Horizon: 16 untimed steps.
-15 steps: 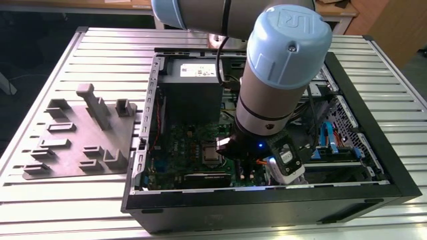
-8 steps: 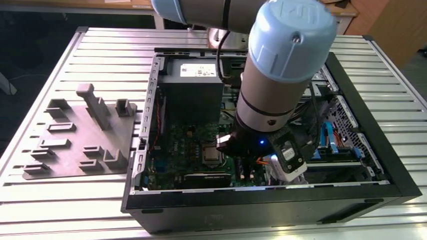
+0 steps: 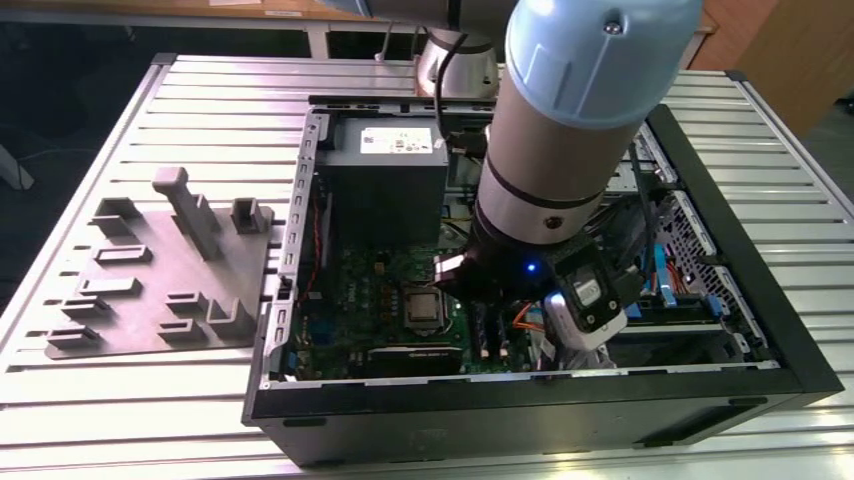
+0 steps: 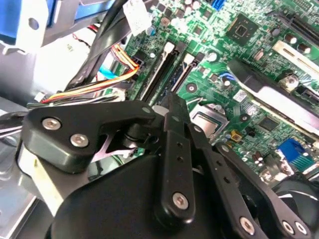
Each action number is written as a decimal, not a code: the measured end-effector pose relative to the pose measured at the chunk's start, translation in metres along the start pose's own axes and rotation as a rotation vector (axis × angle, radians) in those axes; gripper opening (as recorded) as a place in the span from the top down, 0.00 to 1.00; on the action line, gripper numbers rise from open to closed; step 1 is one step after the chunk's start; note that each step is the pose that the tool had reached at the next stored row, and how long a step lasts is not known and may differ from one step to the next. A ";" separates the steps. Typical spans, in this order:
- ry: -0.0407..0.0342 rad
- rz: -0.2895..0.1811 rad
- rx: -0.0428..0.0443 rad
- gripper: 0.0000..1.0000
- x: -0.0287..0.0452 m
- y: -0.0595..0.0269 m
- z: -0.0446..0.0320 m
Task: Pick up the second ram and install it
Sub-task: 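Press down the second ram until it locks into place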
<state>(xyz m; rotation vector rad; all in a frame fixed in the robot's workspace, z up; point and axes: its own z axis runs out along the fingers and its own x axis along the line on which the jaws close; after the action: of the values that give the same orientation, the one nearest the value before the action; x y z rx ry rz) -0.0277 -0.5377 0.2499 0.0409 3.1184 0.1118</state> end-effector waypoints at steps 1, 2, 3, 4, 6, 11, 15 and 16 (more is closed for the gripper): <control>0.0001 0.000 0.0005 0.90 0.0000 0.0003 -0.0002; 0.0001 0.000 0.0005 0.90 0.0000 0.0012 -0.0002; 0.0001 0.000 0.0005 0.90 0.0001 0.0028 0.0000; 0.0001 0.000 0.0005 0.90 0.0002 0.0050 0.0002; 0.0001 0.000 0.0005 0.90 0.0003 0.0104 0.0006; 0.0002 0.000 0.0006 0.90 0.0004 0.0200 0.0004; 0.0001 0.000 0.0003 0.90 0.0003 0.0209 -0.0093; 0.0000 0.000 0.0002 0.90 0.0003 0.0210 -0.0097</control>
<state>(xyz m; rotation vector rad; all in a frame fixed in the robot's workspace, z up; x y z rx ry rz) -0.0278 -0.5175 0.2611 0.0410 3.1185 0.1114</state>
